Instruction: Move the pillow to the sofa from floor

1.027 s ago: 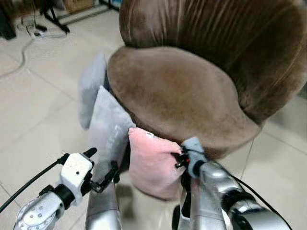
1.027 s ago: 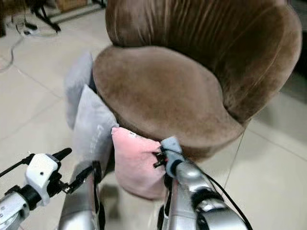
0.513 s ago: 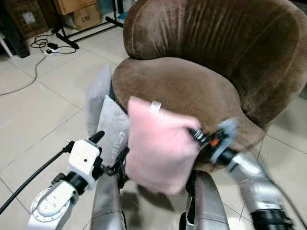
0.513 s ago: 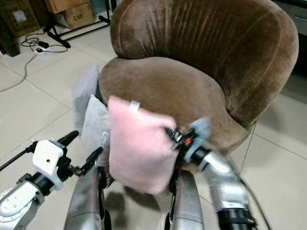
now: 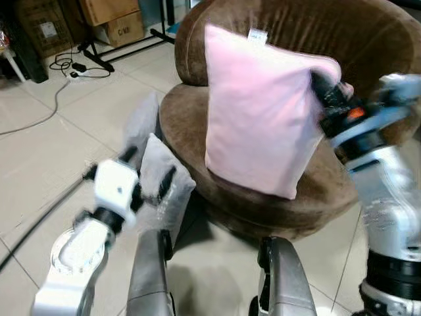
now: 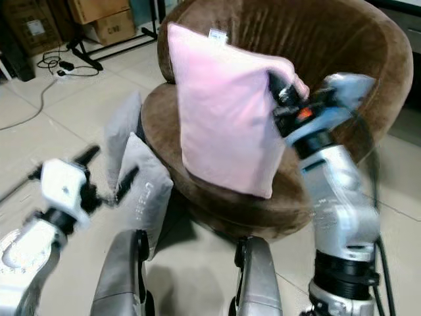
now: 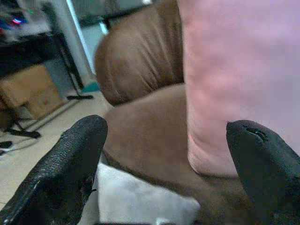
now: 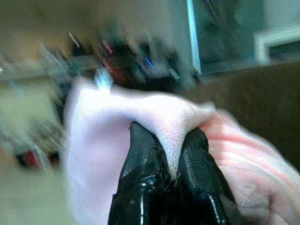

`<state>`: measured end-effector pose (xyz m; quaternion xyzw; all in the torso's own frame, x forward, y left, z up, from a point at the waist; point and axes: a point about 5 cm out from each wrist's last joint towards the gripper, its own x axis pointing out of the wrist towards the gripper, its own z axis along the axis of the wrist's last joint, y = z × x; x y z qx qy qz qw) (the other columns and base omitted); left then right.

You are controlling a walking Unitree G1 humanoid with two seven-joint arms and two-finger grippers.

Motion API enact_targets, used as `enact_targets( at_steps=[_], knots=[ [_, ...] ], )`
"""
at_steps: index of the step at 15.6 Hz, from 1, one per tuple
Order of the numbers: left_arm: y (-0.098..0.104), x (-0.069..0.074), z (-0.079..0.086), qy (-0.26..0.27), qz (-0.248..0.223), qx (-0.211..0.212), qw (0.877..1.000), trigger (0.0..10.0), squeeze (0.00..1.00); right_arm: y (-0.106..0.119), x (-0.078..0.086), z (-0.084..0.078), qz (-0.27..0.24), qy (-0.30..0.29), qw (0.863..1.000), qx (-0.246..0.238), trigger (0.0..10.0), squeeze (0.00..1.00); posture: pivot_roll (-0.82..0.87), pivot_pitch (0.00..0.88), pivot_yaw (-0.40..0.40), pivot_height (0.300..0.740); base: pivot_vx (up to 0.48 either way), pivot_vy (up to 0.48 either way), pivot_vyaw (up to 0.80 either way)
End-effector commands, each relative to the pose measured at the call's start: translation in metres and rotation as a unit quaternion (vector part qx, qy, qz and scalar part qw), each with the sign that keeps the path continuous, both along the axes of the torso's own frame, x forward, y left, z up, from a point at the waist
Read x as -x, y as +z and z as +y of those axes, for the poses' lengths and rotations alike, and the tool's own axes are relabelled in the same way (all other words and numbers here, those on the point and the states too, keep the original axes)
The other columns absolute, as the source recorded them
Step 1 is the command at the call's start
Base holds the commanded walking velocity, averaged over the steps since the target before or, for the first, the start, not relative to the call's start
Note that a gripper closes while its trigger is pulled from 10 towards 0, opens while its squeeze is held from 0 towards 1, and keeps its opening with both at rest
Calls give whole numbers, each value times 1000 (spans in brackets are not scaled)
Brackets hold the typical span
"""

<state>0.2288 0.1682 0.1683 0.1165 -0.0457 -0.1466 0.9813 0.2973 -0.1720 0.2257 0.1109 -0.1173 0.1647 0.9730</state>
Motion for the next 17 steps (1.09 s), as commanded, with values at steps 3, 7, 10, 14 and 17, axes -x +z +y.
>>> enact_targets(
  at_steps=[3,7,10,14,17],
  knots=[
    [2,-13,10,71,-3,-8,997,10000,0,-51,-12,15,126,-75,988,43,10000,0,92,0,-18,511,0,0,0],
    [1,-21,12,107,-12,-31,994,10000,0,-55,-15,21,132,-102,985,40,10000,0,104,0,-47,550,0,0,0],
    [1,-23,12,122,-14,-38,992,10000,0,-48,-16,24,117,-105,987,38,10000,0,102,0,-47,585,0,0,0],
    [0,-26,10,130,-18,-41,990,10000,0,-41,-14,27,104,-89,990,-22,10000,0,114,0,-58,630,0,0,0],
    [1,-27,11,134,-20,-42,990,10000,0,-38,-14,31,101,-77,991,-32,10000,0,122,0,-63,655,0,0,0]
  ],
)
